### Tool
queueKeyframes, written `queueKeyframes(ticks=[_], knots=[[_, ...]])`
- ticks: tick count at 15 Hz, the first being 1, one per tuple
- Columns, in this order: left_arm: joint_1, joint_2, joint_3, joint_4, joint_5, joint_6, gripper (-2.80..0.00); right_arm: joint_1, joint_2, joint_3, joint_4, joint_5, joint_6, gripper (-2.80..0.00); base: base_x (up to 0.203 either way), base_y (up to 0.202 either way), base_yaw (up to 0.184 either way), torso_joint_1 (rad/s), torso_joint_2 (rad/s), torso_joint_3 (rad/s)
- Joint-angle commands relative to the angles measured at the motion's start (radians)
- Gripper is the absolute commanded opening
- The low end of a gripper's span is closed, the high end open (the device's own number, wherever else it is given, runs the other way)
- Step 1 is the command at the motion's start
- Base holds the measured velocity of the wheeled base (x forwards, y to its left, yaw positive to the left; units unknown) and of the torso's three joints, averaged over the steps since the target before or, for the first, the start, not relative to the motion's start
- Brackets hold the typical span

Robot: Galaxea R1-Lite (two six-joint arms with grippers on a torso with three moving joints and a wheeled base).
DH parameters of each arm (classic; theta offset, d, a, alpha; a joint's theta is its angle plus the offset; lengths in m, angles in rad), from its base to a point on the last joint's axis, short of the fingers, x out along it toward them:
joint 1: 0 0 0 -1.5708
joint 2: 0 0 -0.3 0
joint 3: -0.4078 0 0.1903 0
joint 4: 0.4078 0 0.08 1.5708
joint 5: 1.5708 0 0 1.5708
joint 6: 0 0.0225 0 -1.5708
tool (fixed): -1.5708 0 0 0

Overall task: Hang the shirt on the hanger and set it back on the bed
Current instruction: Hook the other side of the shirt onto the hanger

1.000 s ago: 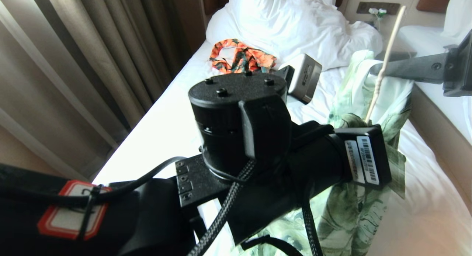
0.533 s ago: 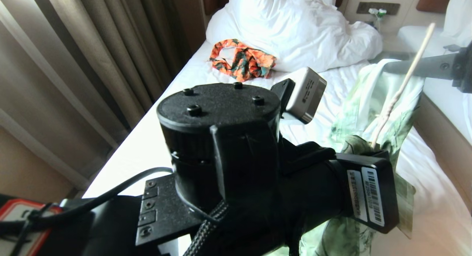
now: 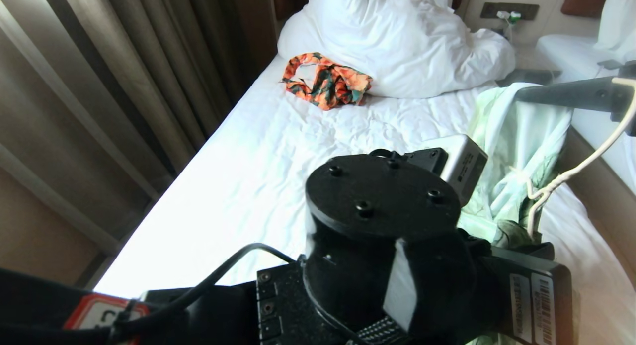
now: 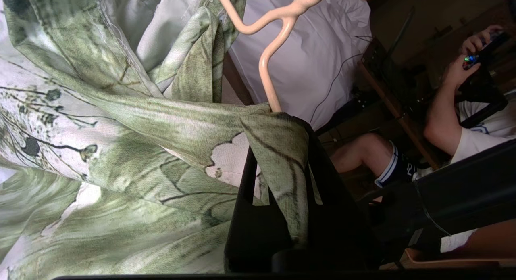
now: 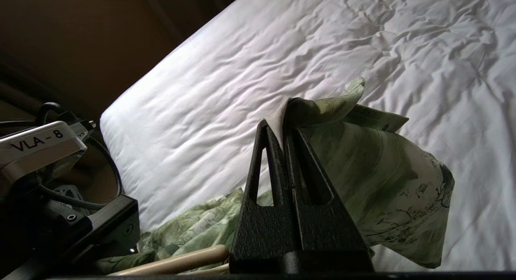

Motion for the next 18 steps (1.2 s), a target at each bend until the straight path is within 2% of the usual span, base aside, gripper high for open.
queueKeyframes(ticks=[1,4,5,9,14,17,18], knots=[[-0.002,0.043,-0.028,0.013,0.000,-0.006,-2.80,0.002,-0.009,0.003,0.020,0.031,-0.005,-2.80,0.000,0.000,0.000,0.000,0.00,0.000],[0.025,0.035,-0.048,0.006,-0.010,-0.028,-2.80,0.007,-0.041,0.006,0.047,0.048,-0.011,-2.80,0.000,0.000,0.000,0.000,0.00,0.000],[0.044,0.020,-0.049,-0.005,-0.033,-0.040,-2.80,0.007,-0.054,0.006,0.057,0.047,-0.018,-2.80,0.000,0.000,0.000,0.000,0.00,0.000],[0.089,-0.032,-0.044,-0.020,-0.057,-0.043,-2.80,-0.018,-0.064,0.015,0.075,0.047,-0.019,-2.80,0.000,0.000,0.000,0.000,0.00,0.000],[0.094,-0.028,-0.028,-0.023,-0.082,-0.047,-2.80,0.059,-0.079,0.023,0.083,0.045,-0.019,-2.80,0.000,0.000,0.000,0.000,0.00,0.000],[0.101,-0.044,-0.048,-0.021,-0.083,-0.046,-2.80,0.066,-0.091,0.056,0.097,0.043,-0.019,-2.80,0.000,0.000,0.000,0.000,0.00,0.000],[0.098,-0.044,-0.063,-0.020,-0.083,-0.046,-2.80,0.066,-0.092,0.054,0.095,0.043,-0.019,0.00,0.000,0.000,0.000,0.000,0.00,0.000]])
